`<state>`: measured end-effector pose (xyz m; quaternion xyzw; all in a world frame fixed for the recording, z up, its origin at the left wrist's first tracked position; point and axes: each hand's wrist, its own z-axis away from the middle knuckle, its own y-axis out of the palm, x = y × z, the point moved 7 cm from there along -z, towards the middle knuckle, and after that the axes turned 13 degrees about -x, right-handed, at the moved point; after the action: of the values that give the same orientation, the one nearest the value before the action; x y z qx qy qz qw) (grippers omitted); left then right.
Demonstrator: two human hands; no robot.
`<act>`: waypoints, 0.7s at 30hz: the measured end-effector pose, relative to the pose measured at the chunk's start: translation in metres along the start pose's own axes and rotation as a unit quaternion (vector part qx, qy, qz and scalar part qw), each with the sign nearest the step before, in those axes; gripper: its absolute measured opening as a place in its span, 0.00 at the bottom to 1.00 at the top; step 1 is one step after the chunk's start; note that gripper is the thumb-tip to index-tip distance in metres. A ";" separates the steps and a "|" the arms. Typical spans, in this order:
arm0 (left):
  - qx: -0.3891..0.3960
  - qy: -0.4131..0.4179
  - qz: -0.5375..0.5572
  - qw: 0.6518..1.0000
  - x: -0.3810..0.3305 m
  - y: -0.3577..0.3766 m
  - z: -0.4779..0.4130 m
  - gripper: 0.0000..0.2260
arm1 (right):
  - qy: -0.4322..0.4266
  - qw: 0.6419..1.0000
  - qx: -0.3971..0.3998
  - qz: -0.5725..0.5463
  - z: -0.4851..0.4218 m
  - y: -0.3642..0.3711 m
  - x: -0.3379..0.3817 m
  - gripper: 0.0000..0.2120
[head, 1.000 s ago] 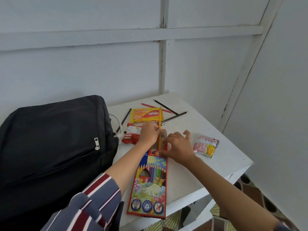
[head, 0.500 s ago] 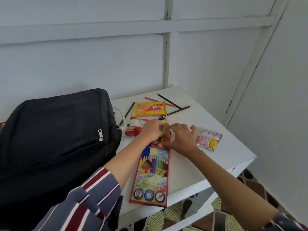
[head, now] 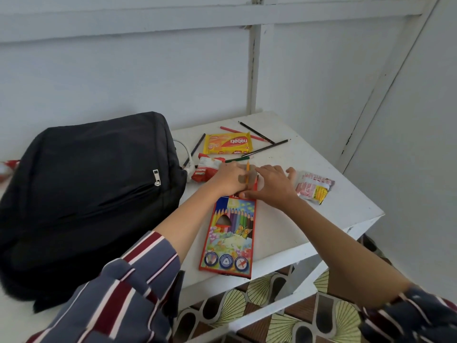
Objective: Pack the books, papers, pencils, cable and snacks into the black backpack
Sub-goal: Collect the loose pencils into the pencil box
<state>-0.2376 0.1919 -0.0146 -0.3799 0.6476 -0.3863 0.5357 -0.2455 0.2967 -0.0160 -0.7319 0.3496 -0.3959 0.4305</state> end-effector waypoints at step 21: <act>-0.048 -0.031 0.144 0.988 0.003 -0.002 0.005 0.17 | 0.010 0.999 0.023 0.028 0.000 -0.002 -0.003 0.27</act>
<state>-0.2333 0.1875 -0.0147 -0.3196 0.6966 -0.2615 0.5867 -0.2467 0.3003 -0.0151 -0.7081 0.3649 -0.3986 0.4545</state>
